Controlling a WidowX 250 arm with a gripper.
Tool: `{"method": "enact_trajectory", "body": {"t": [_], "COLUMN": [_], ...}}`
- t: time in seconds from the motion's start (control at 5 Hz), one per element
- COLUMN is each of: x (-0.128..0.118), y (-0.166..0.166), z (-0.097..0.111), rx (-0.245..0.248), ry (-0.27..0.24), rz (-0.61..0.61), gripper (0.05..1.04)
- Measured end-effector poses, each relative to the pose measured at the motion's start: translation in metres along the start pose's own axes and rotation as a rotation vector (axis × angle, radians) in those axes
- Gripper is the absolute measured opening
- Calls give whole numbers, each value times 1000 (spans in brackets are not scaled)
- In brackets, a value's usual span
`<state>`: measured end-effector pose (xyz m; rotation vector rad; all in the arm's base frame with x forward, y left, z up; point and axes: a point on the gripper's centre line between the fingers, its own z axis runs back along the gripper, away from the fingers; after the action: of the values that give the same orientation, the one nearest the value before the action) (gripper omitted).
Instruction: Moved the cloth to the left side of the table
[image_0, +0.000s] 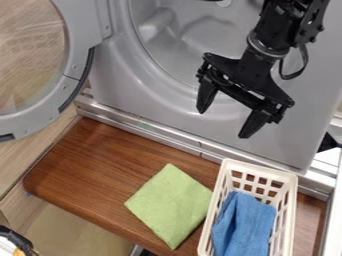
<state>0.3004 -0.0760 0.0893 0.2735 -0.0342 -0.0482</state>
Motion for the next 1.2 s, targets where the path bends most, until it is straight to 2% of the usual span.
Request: {"method": "enact_trajectory", "body": {"t": [0.2, 0.4, 0.6, 0.8, 1.0, 1.2], "x": [-3, -11, -20, -30, -23, -29], "y": [-2, 13, 33, 42, 38, 30], "z": [-8, -28, -51, -77, -92, -125], "rx": [4, -34, -62, -118, -123, -120], "ry": [29, 79, 105, 84, 5, 19], "rz": [-7, 32, 68, 57, 25, 21], "gripper": [1000, 1000, 1000, 1000, 1000, 1000]}}
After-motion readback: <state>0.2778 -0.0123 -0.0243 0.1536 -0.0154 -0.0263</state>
